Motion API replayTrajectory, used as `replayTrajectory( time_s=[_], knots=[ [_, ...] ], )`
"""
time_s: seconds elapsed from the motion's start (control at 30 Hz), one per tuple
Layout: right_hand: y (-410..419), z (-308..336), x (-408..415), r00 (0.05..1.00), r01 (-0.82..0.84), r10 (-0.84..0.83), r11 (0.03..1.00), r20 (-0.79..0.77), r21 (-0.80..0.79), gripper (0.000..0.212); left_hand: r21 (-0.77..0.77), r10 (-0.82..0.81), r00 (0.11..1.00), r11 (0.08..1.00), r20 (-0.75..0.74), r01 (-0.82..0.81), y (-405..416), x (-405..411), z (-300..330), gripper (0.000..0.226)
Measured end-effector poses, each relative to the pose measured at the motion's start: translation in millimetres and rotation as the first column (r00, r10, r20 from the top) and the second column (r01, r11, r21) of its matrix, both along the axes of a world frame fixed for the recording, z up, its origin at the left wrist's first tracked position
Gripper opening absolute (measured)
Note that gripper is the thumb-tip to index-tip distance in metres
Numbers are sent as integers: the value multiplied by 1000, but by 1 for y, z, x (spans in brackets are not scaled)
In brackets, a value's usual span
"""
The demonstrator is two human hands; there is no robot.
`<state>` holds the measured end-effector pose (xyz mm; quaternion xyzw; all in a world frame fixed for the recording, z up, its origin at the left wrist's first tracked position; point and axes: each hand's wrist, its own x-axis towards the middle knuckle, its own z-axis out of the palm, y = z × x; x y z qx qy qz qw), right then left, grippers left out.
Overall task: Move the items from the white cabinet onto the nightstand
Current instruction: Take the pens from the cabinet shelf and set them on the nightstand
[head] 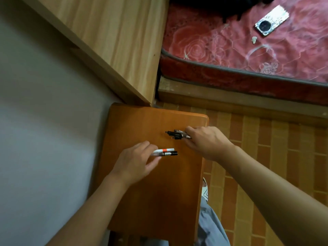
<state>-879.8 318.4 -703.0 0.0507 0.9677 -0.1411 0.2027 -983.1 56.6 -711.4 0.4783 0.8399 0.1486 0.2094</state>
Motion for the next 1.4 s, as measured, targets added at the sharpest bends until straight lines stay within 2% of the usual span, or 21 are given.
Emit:
replayTrajectory(
  time_s=[0.23, 0.5, 0.7, 0.97, 1.13, 1.27, 1.4],
  knots=[
    [-3, -25, -19, 999, -30, 30, 999, -42, -13, 32, 6, -38, 999, 999, -28, 39, 9, -12, -37, 28],
    [-20, -45, -39, 993, 17, -32, 992, -118, -127, 27, 31, -37, 999, 999, -36, 38, 23, -19, -50, 30],
    [-21, -49, -32, 987, 9, -20, 998, -158, -69, 41, 31, -9, 1000, 999, -21, 9, 29, -15, -56, 35],
    [-11, -43, -5, 991, 88, -94, 994, -99, -70, 57, 34, 94, 991, 995, -95, -91, 16, -11, -53, 45],
    [-7, -41, 14, 970, 210, -225, 966, -91, -151, 47, -19, 213, 974, 976, -77, -215, 12, -12, -50, 59],
    [-8, -41, 24, 958, 247, -274, 941, -90, -231, 41, -32, 233, 972, 972, -22, -233, 16, -10, -50, 63],
    [-8, -43, 31, 943, 280, -313, 929, -115, -242, 40, -7, 248, 968, 969, 32, -248, 24, -4, -52, 65]
  ],
)
